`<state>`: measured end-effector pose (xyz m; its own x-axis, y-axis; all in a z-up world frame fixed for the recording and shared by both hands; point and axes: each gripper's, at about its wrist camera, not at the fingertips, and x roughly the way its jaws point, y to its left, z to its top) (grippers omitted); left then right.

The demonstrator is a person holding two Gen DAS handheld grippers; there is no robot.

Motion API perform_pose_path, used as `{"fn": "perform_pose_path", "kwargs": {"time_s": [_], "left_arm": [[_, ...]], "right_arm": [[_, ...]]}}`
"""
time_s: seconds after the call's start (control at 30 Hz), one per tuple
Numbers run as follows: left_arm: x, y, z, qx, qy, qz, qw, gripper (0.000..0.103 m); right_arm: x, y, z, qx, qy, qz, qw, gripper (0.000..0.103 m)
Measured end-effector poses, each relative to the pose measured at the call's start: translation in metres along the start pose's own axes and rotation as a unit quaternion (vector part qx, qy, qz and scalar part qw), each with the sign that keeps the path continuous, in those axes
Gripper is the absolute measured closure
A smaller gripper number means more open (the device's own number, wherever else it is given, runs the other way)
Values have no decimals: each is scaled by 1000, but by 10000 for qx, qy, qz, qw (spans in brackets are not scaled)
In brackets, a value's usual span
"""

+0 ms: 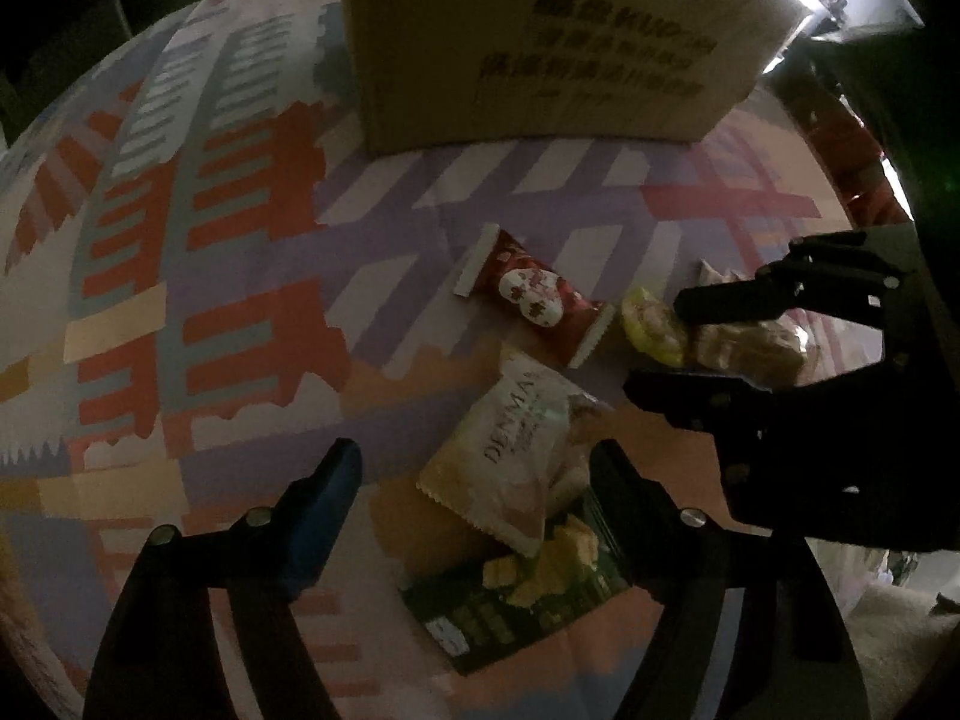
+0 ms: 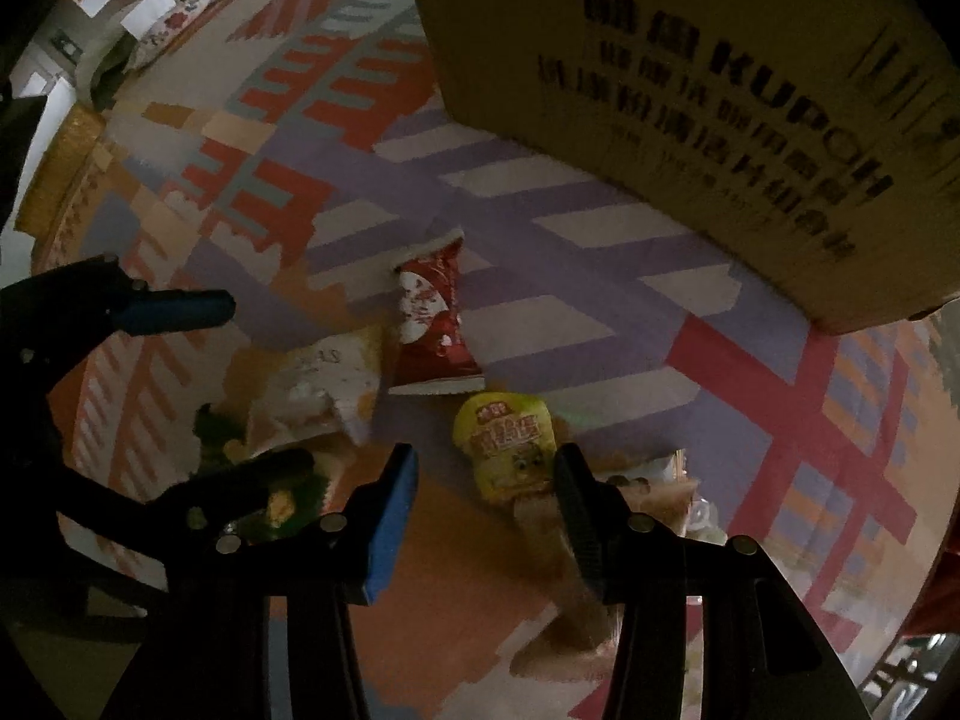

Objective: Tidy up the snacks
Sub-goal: 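Grasp the white DENMA bag with the left gripper while the right reaches for the yellow packet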

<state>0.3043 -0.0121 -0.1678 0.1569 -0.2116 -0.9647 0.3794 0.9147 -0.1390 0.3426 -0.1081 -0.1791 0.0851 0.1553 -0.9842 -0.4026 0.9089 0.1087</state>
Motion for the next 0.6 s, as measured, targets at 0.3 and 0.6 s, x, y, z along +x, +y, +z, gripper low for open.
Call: {"fn": "perform_pose_path", "kwargs": {"time_s": [0.3, 0.6], "left_arm": [[13, -1, 4, -159, 149, -199, 9996, 42], [15, -8, 5, -156, 39, -176, 9997, 50]], "right_arm": [[7, -6, 1, 213, 18, 105, 9997, 73], [1, 3, -2, 205, -182, 36, 9996, 83]]}}
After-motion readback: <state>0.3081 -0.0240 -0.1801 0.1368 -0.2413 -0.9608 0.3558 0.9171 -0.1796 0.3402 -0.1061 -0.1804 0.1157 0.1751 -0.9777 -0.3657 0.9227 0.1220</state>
